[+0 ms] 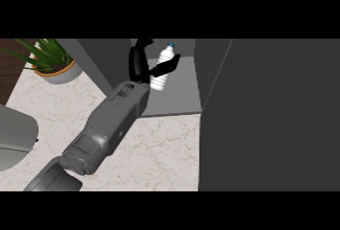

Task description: Pick up the bottled water, place it into the cabinet and close the cabinet

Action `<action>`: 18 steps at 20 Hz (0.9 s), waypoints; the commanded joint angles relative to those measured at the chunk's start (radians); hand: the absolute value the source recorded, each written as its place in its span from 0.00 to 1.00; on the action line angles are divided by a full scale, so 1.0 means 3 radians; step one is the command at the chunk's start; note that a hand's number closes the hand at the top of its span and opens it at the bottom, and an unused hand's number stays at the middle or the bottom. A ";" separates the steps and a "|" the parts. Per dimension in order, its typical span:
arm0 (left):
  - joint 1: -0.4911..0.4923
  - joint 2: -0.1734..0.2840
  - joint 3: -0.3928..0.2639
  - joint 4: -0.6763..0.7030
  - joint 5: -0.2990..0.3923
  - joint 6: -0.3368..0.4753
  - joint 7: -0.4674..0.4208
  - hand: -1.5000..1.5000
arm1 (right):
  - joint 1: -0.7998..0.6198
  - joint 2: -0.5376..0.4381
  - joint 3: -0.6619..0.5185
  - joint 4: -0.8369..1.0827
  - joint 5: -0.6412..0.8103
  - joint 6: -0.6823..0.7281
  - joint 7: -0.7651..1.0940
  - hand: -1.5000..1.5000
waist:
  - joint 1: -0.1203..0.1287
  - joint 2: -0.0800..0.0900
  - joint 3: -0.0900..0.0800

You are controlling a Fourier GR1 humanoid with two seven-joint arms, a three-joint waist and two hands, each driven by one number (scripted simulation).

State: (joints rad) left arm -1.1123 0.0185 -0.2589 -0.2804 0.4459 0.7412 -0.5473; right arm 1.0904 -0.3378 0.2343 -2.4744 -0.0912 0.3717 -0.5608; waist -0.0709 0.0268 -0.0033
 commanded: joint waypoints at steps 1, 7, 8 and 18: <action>0.0041 -0.0007 0.0298 -0.0316 0.0255 -0.0445 -0.0403 1.00 | 0.0081 -0.0018 -0.0009 -0.0186 -0.0177 0.0043 0.0030 0.00 | 0.0024 -0.0018 -0.0001; 0.0199 -0.0060 0.0141 -0.0404 0.0427 -0.0941 -0.0466 1.00 | 0.0065 -0.0051 -0.0016 -0.0363 -0.0243 0.0051 0.0228 0.00 | 0.0063 -0.0054 0.0007; 0.0093 -0.0061 0.0254 -0.0304 0.0454 -0.0976 -0.0483 1.00 | 0.0082 -0.0037 0.0013 -0.0349 -0.0167 0.0063 0.0173 0.00 | 0.0044 -0.0046 0.0006; 0.0799 -0.0062 -0.0372 -0.1157 0.0922 -0.1659 -0.0277 1.00 | 0.0183 0.0007 0.0209 -0.0550 0.0061 -0.0053 0.0330 0.00 | 0.0147 -0.0101 0.0002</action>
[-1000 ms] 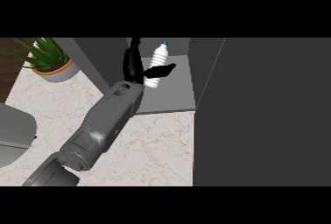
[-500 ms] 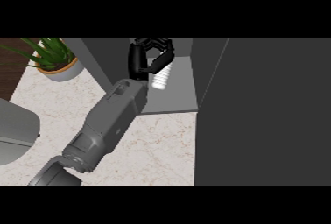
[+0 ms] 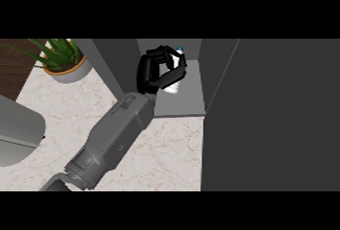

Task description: Pick up the bottled water, place it into the cabinet and close the cabinet

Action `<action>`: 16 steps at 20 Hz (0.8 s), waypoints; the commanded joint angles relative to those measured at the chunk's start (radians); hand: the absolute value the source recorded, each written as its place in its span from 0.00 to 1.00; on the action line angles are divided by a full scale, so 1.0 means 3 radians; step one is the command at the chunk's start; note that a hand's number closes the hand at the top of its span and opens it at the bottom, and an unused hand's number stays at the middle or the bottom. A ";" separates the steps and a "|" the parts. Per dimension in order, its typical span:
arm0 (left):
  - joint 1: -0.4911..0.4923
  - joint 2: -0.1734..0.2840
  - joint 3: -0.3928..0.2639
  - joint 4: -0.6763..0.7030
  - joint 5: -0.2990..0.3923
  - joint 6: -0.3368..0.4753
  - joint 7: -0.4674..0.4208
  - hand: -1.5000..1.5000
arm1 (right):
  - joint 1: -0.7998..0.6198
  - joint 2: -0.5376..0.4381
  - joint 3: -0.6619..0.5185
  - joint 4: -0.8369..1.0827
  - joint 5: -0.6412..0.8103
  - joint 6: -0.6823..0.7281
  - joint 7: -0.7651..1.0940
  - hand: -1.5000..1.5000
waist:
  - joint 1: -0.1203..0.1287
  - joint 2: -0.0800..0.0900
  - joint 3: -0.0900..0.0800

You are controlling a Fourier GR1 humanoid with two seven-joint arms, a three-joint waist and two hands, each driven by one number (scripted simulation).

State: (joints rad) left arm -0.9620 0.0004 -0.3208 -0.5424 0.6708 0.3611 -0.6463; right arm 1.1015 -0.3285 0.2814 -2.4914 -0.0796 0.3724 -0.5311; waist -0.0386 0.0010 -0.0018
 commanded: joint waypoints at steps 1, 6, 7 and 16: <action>0.0425 -0.0001 -0.0287 -0.0460 0.0245 -0.0434 0.0056 1.00 | 0.0184 -0.0010 0.0061 -0.0390 0.0111 -0.0040 0.0102 0.00 | 0.0015 -0.0036 -0.0002; 0.0986 -0.0001 -0.0724 -0.1213 0.0353 -0.0432 0.0272 0.00 | 0.0161 0.0009 0.0149 -0.0453 0.0167 -0.0124 0.0182 0.00 | 0.0144 -0.0050 0.0001; 0.1094 -0.0001 -0.0903 -0.1395 0.0448 -0.0365 0.0249 0.00 | 0.0225 0.0016 0.0208 -0.0545 0.0155 -0.0143 0.0195 0.00 | 0.0106 -0.0052 -0.0002; 0.2422 0.0467 -0.1168 -0.2618 0.0132 -0.0046 0.0143 0.00 | 0.0265 0.0066 0.0412 -0.0585 0.0444 -0.0355 0.0198 0.00 | 0.0226 -0.0055 -0.0004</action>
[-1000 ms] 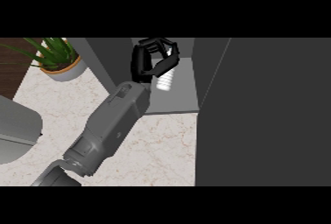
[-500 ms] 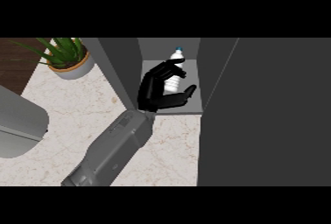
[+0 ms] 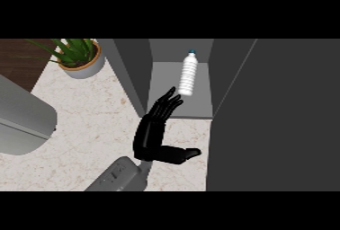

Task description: Pick up the bottled water, place it into the cabinet and close the cabinet

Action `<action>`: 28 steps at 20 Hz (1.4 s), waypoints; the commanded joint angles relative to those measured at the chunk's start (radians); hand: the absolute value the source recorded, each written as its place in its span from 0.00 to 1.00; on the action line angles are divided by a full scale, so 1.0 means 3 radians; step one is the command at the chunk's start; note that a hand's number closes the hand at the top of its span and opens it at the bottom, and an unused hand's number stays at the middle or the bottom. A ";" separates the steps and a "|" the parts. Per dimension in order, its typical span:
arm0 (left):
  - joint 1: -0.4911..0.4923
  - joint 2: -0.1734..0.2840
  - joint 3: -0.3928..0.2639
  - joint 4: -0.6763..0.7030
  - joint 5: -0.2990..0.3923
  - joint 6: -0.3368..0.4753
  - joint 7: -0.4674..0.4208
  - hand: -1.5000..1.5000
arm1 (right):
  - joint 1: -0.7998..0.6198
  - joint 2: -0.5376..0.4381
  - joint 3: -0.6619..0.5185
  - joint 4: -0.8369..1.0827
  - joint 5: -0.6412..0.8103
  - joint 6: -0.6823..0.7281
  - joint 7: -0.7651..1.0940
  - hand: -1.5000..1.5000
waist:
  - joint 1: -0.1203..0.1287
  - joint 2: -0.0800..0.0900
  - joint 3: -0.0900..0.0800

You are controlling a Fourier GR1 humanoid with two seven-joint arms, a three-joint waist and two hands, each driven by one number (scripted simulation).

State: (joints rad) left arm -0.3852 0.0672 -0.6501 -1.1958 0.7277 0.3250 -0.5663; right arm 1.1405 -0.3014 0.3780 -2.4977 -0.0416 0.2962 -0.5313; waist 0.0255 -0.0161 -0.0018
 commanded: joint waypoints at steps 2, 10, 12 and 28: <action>0.0714 0.0532 0.0030 -0.0744 0.0031 0.0072 -0.0016 0.00 | 0.0204 -0.0107 0.0017 -0.0574 0.0275 -0.0084 0.0148 0.00 | 0.0028 -0.0001 -0.0003; 0.1558 0.1142 -0.0078 -0.1322 0.0020 -0.0380 -0.0370 0.00 | -0.0230 -0.0827 0.0027 -0.0519 0.0725 0.0460 0.0061 1.00 | 0.0096 -0.0026 -0.0015; 0.1749 0.1262 -0.0113 -0.1489 0.0002 -0.0456 -0.0458 0.00 | -0.0341 -0.0950 0.0060 -0.0539 0.0786 0.0515 0.0149 1.00 | 0.0127 -0.0024 -0.0017; 0.2733 0.2471 0.0630 -0.1867 0.0385 -0.1522 -0.1056 0.00 | -0.1392 -0.0714 0.1127 -0.0456 0.0534 0.0261 0.1418 1.00 | 0.0267 0.0093 -0.0029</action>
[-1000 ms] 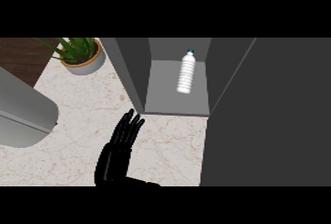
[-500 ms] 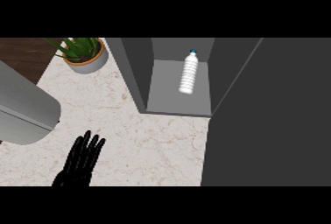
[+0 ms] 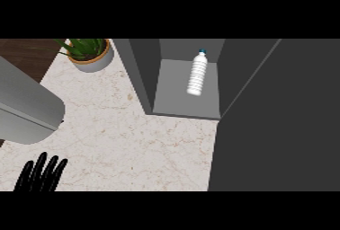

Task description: Pick up the bottled water, place it into the cabinet and close the cabinet

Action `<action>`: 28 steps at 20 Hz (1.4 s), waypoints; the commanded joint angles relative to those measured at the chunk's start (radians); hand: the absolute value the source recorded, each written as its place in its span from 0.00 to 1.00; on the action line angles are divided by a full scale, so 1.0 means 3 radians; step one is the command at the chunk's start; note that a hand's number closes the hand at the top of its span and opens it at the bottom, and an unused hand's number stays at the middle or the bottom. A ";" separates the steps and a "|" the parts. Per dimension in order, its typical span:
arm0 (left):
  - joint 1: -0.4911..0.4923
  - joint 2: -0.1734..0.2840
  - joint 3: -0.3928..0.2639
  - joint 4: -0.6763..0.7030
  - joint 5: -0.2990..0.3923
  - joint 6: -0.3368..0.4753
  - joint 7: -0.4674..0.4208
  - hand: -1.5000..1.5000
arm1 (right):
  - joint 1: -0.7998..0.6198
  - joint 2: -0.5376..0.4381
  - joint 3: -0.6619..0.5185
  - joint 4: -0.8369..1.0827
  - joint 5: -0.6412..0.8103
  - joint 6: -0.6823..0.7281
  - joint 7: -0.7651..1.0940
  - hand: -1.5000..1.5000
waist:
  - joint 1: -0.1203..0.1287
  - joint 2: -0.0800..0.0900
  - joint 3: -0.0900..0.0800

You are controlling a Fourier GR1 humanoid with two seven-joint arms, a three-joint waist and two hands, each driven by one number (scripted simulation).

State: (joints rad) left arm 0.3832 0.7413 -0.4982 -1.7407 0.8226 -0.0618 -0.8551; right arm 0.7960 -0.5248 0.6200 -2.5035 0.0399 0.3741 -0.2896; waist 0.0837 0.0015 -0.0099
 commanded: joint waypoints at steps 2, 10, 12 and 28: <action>0.0183 0.0231 0.0094 -0.0058 0.0045 -0.0299 -0.0109 0.00 | -0.0488 -0.0020 0.0297 -0.0370 0.0249 0.0064 0.0710 1.00 | 0.0113 0.0050 -0.0005; 0.0218 0.0432 0.0283 0.0041 0.0148 -0.0540 -0.0147 0.00 | -0.1344 0.0001 0.0327 -0.0013 0.0178 0.0155 0.0968 1.00 | 0.0260 0.0069 -0.0025; 0.0187 0.0481 0.0314 0.0008 0.0170 -0.0584 -0.0123 0.00 | -0.1432 0.0034 0.0360 0.0037 0.0078 0.0142 0.1075 1.00 | 0.0259 0.0083 -0.0027; 0.0157 0.0670 0.0574 0.0033 0.0286 -0.0738 -0.0122 0.00 | -0.1710 0.0594 0.0227 0.0470 -0.0424 -0.0127 0.1406 1.00 | 0.0335 0.0161 -0.0026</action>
State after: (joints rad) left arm 0.4373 0.9305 -0.3476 -1.7308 0.8925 -0.2589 -0.8815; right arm 0.3116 -0.4545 0.6254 -2.4584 -0.0565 0.4274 0.0216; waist 0.1816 0.0407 -0.0202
